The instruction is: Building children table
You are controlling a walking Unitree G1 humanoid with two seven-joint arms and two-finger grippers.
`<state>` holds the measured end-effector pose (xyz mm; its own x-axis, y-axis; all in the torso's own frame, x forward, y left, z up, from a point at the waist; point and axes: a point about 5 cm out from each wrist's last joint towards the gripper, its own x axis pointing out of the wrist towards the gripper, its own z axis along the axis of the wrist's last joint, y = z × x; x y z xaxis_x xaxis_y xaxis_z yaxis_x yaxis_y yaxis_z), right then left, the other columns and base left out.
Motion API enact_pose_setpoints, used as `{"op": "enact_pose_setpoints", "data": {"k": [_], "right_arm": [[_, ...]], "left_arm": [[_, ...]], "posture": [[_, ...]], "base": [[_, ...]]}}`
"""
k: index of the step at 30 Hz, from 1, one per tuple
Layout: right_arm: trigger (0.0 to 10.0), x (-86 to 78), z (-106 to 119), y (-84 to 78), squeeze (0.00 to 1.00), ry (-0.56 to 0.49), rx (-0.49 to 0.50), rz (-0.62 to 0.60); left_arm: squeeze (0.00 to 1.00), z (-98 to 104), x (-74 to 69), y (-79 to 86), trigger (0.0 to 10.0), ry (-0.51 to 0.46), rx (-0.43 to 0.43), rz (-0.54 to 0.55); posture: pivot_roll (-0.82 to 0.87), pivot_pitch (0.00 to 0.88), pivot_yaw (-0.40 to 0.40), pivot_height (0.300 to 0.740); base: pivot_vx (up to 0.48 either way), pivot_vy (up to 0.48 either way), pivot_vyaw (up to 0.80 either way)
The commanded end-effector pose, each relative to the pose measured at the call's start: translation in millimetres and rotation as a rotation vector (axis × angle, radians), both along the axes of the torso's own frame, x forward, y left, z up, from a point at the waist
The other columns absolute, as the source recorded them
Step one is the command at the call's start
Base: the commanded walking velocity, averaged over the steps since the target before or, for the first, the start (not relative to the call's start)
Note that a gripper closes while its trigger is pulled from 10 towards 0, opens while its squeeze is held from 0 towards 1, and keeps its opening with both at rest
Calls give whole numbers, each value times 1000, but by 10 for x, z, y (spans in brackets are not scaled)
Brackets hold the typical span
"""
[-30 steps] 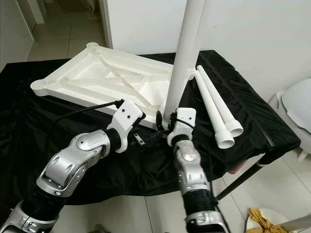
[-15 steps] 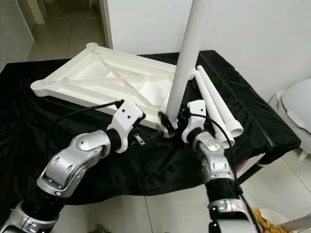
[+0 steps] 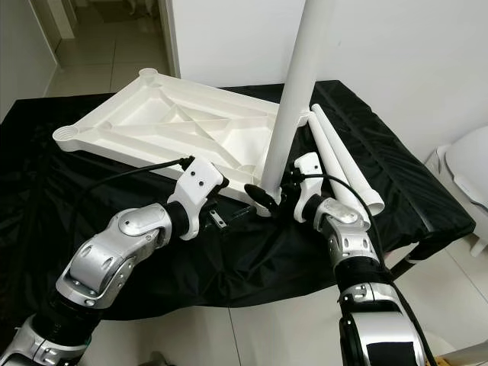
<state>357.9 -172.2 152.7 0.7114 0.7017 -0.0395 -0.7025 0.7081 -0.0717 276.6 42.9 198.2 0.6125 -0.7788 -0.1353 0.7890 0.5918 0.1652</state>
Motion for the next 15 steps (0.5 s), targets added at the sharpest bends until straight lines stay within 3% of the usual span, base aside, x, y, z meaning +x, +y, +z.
{"op": "enact_pose_setpoints", "data": {"k": [1, 3, 4, 5, 6, 15], "right_arm": [[10000, 29, 13, -48, 0, 8, -29, 16], [10000, 36, 19, -54, 0, 10, -35, 21], [7373, 43, 19, -62, 0, 12, -44, 30], [1216, 48, 17, -70, 0, 14, -54, 32], [0, 49, 10, -76, 0, 21, -58, 37], [0, -5, -99, -117, 0, 62, -67, 81]], "left_arm": [[0, 20, 20, 13, 10000, 4, 3, 6], [0, 23, 22, 16, 10000, 4, 3, 8], [0, 24, 22, 19, 10000, 4, 2, 10], [0, 23, 21, 24, 10000, 4, 3, 13], [0, 22, 20, 26, 10000, 5, 2, 14], [0, 22, 22, 24, 10000, 10, -3, 19]], "posture": [[-45, 0, 4, 740], [-45, 0, 4, 740], [-42, 0, 1, 740], [-42, 0, 1, 740], [-40, 2, -2, 740], [-52, 16, 1, 740]], "base": [[0, 0, 0], [0, 0, 0], [0, 0, 0], [0, 0, 0], [0, 0, 0], [0, 0, 0]]}}
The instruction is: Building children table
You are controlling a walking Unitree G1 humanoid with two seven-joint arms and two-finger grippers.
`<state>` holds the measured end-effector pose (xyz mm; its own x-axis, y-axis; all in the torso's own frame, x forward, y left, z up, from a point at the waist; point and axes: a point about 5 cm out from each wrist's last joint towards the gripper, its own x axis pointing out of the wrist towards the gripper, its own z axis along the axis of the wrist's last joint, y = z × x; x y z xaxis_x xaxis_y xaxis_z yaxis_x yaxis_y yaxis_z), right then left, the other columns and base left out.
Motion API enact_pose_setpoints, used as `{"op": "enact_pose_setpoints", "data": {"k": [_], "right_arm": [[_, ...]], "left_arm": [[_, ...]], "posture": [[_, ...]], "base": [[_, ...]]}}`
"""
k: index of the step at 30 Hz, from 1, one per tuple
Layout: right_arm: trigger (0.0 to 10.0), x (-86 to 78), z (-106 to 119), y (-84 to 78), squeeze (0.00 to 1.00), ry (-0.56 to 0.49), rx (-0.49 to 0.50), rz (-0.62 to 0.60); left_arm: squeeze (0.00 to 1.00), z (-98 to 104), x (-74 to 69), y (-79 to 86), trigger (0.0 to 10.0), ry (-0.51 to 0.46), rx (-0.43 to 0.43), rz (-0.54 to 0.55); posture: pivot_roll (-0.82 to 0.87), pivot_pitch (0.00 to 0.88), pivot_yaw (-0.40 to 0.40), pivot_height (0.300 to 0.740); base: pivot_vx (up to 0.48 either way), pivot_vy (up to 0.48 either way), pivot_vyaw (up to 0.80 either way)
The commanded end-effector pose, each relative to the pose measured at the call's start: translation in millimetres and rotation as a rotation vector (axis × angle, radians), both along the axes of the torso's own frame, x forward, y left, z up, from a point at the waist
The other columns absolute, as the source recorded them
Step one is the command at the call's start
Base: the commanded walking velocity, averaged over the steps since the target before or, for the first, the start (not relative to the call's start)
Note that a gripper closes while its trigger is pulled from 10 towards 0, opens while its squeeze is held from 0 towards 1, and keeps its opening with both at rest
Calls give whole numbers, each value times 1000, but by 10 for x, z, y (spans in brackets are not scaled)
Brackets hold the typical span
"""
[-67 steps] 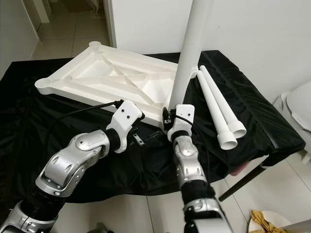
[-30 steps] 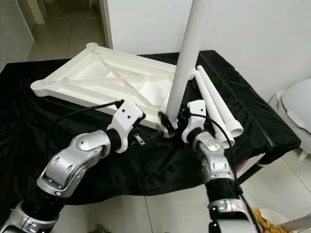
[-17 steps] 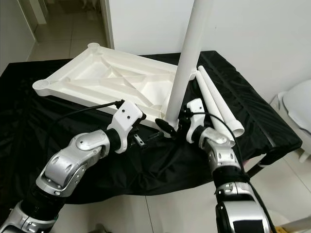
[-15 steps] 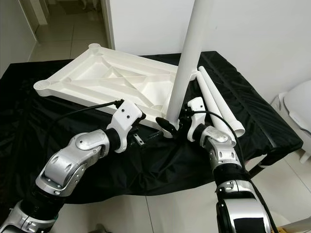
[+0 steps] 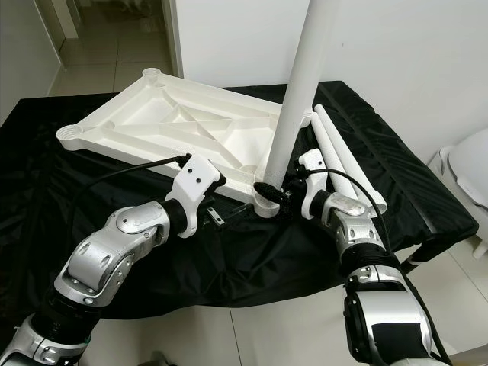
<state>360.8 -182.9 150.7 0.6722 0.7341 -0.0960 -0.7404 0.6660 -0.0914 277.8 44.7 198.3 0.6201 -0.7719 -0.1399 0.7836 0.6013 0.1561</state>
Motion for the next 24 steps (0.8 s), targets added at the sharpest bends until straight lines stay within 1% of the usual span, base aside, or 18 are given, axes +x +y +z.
{"op": "enact_pose_setpoints", "data": {"k": [1, 6, 7, 9, 10, 11, 15, 16, 19, 21, 23, 24], "right_arm": [[0, -41, -93, -16, 0, 44, -12, 30], [0, -60, -121, -34, 0, 46, -7, 24], [3529, -67, -128, -39, 0, 40, -6, 15], [3529, -71, -132, -42, 0, 35, -5, 9], [10000, -69, -128, -43, 0, 23, -6, -4], [10000, -69, -128, -43, 0, 23, -6, -4], [10000, -46, -113, -20, 0, -19, 1, -108], [10000, -46, -113, -20, 0, -19, 1, -108], [10000, -1, -100, -2, 0, -45, 5, -235], [10000, 8, -90, 61, 0, -56, 29, -285], [10000, 8, -83, 89, 0, -61, 41, -299], [10000, -14, -77, 193, 0, -74, 55, -306]], "left_arm": [[0, 21, 11, 5, 10000, 0, -2, 7], [0, 23, 13, 4, 10000, 0, -2, 4], [0, 23, 13, 4, 10000, 1, -2, 3], [0, 23, 13, 4, 10000, 1, -1, 2], [0, 23, 12, 5, 10000, 2, -1, 1], [0, 23, 12, 5, 10000, 2, -1, 1], [0, 18, 4, 5, 10000, 5, 0, 1], [0, 18, 4, 5, 10000, 5, 0, 1], [0, 21, 6, 7, 10000, 5, -2, 2], [0, 24, 10, 9, 10000, 3, -2, 4], [0, 26, 10, 10, 10000, 2, -2, 5], [0, 29, 5, 8, 10000, 1, -4, 4]], "posture": [[-52, 16, 1, 740], [-56, 18, 4, 740], [-56, 19, 5, 740], [-56, 19, 5, 740], [-57, 21, 6, 740], [-57, 21, 6, 740], [-55, 24, 2, 740], [-55, 24, 2, 740], [-55, 24, 2, 740], [-56, 21, 3, 740], [-56, 24, 3, 740], [-58, 24, 4, 740]], "base": [[0, 0, 0], [0, 0, 0], [0, 0, 0], [0, 0, 0], [0, 0, 0], [0, 0, 0], [0, 0, 0], [0, 0, 0], [0, 0, 0], [0, 0, 0], [0, 0, 0], [0, 0, 0]]}}
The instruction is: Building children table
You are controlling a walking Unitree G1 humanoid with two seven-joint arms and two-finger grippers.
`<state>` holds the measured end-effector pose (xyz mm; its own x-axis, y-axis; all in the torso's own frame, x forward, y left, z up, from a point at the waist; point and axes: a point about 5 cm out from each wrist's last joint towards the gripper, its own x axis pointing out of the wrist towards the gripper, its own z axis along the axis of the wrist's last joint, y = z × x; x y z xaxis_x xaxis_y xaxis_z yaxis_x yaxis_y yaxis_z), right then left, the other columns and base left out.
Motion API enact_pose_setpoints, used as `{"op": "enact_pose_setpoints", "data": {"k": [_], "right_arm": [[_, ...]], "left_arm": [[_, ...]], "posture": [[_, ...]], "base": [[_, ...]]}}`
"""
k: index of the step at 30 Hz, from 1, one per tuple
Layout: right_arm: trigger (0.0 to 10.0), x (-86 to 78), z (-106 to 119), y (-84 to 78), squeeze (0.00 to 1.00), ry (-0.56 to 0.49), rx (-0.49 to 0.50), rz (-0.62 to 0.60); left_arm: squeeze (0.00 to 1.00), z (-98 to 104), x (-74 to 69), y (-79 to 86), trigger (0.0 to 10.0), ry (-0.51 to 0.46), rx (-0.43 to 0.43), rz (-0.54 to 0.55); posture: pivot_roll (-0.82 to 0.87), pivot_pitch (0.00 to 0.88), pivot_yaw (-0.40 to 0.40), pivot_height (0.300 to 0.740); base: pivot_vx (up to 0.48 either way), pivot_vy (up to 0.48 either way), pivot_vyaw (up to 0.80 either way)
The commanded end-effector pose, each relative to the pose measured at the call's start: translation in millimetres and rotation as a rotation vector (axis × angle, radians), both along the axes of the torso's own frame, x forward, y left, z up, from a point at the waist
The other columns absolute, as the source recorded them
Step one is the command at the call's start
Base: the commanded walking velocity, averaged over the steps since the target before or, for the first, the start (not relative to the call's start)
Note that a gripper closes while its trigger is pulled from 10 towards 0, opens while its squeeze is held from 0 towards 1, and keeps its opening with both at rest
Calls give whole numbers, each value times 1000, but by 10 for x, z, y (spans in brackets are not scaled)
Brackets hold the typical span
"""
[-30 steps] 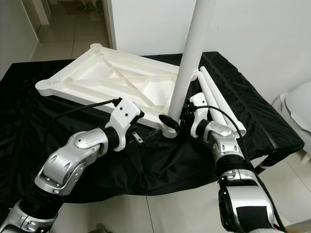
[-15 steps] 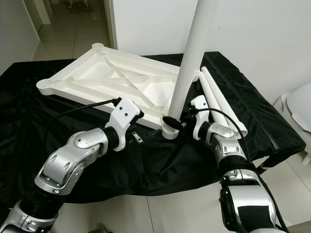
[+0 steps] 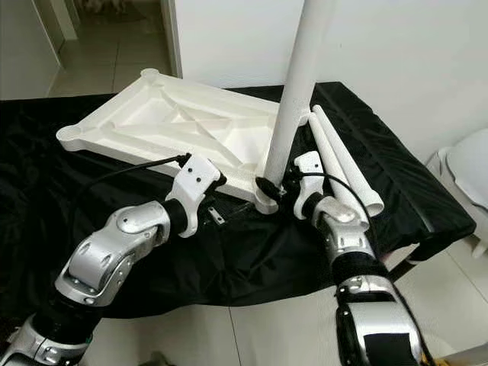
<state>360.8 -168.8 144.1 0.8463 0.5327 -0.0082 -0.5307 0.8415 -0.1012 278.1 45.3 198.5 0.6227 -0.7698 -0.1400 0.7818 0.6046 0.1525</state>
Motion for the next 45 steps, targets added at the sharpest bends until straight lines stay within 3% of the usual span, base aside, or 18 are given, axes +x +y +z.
{"op": "enact_pose_setpoints", "data": {"k": [1, 3, 7, 9, 10, 11, 12, 19, 27, 35, 38, 44, 45], "right_arm": [[10000, -13, -12, 52, 0, 0, 7, -39], [10000, -31, -14, 116, 0, -9, 9, -46], [10000, -103, -14, 404, 0, -10, 101, -132], [10000, -110, -12, 433, 0, -7, 113, -151], [10000, -120, -1, 506, 0, 1, 166, -227], [10000, -120, -1, 506, 0, 1, 166, -227], [10000, -131, 34, 546, 0, -17, 188, -323], [10000, -140, 87, 581, 0, -28, 183, -433], [10000, -249, 70, 491, 0, -42, 132, -698], [10000, -292, -17, 493, 0, 9, 128, -755], [10000, -311, -37, 605, 0, 29, 131, -697], [10000, -310, -29, 639, 8, 31, 144, -659], [10000, -314, -24, 636, 737, 28, 147, -655]], "left_arm": [[0, 27, 2, 2, 10000, -2, -1, 1], [0, 25, -5, 0, 10000, -2, -2, 0], [0, 10, -31, -8, 10000, 5, -5, -1], [0, 8, -33, -8, 10000, 6, -5, -1], [0, 8, -31, -11, 10000, 8, -5, -1], [0, 8, -31, -11, 10000, 8, -5, -1], [0, 9, -27, -8, 10000, 8, -4, 0], [0, 6, -20, -3, 10000, 9, -3, 1], [0, -18, -10, -5, 10000, 10, -3, -2], [0, -44, 43, 27, 10000, 6, 7, 4], [0, -29, 71, 39, 10000, -3, 12, 7], [0, -15, 83, 50, 10000, -7, 14, 12], [0, -12, 88, 56, 10000, -9, 15, 14]], "posture": [[-58, 24, 4, 740], [-58, 28, 4, 740], [-56, 27, 6, 740], [-56, 27, 6, 740], [-54, 24, 4, 740], [-54, 24, 4, 740], [-55, 25, 5, 740], [-58, 21, 6, 740], [-63, 18, -8, 740], [-69, 20, -13, 740], [-70, 20, -8, 740], [-70, 21, -2, 740], [-70, 21, -2, 740]], "base": [[0, 0, 0], [0, 0, 0], [0, 0, 0], [0, 0, 0], [0, 0, 0], [0, 0, 0], [0, 0, 0], [0, 0, 0], [0, 0, 0], [0, 0, 0], [0, 0, 0], [0, 0, 0], [0, 0, 0]]}}
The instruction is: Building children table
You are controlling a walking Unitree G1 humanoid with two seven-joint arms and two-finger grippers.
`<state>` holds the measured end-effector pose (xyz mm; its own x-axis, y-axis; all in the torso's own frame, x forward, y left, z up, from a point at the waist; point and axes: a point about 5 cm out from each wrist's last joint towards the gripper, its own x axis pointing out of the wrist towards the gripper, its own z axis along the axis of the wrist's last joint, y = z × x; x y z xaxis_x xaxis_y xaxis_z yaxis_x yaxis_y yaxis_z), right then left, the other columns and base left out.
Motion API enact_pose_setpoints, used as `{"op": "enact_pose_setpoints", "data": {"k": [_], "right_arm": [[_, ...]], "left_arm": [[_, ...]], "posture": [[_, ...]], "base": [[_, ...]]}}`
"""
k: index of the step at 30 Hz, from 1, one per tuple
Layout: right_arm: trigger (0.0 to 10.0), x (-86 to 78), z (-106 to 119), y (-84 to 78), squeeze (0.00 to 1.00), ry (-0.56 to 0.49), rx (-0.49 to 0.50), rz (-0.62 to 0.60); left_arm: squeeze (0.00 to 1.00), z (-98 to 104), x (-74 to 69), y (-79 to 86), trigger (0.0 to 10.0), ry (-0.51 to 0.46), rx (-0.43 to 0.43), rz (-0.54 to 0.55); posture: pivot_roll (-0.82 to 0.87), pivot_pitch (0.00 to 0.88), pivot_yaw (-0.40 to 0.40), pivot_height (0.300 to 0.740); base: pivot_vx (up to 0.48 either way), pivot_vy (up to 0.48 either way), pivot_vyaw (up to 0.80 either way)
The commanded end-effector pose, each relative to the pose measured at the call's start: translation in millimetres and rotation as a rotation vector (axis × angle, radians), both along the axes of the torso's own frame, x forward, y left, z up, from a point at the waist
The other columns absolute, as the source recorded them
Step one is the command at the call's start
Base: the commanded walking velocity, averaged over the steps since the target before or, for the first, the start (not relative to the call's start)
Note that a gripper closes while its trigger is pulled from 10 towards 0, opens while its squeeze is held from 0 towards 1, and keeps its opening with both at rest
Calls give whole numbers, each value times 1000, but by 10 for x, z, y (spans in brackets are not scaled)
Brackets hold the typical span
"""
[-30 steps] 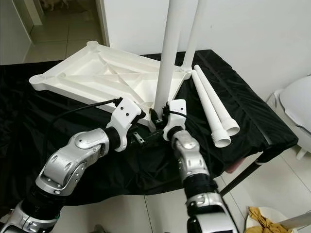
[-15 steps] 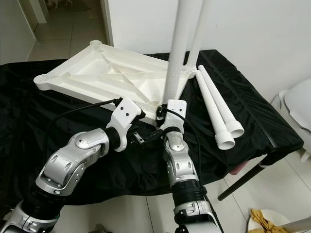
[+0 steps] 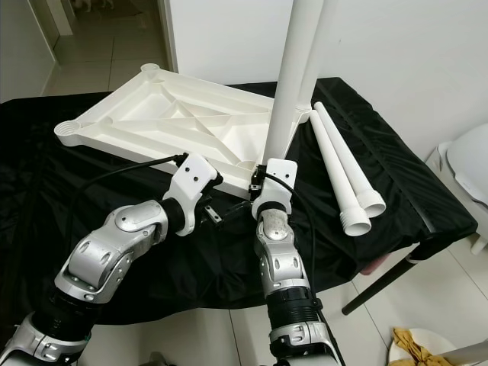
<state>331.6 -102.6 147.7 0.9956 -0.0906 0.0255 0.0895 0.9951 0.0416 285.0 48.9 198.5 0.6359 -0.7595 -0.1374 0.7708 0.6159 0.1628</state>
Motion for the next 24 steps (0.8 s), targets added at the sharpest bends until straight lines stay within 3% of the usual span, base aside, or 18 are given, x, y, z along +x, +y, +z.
{"op": "enact_pose_setpoints", "data": {"k": [1, 8, 9, 15, 19, 24], "right_arm": [[10000, -33, -45, -24, 1000, 10, 31, 37], [10000, -15, 4, -43, 1000, -12, 88, 241], [10000, -1, 33, -80, 0, -25, 66, 270], [10000, 27, 76, -143, 0, -35, 44, 321], [10000, 176, 157, -438, 0, -51, -70, 496], [10000, 229, 151, -495, 0, -26, -122, 629]], "left_arm": [[0, 2, 36, 31, 10000, -6, 9, 7], [0, 42, 49, 33, 10000, -11, -9, 20], [0, 42, 46, 27, 10000, -9, -12, 19], [0, 40, 40, 21, 10000, -8, -13, 17], [0, 49, 48, 18, 10000, -7, -19, 22], [0, 51, 51, 19, 10000, -7, -20, 24]], "posture": [[-66, 22, 0, 740], [-70, 23, 4, 740], [-71, 23, 3, 740], [-71, 23, 3, 740], [-70, 20, -1, 740], [-66, 15, 2, 740]], "base": [[0, 0, 0], [0, 0, 0], [0, 0, 0], [0, 0, 0], [0, 0, 0], [0, 0, 0]]}}
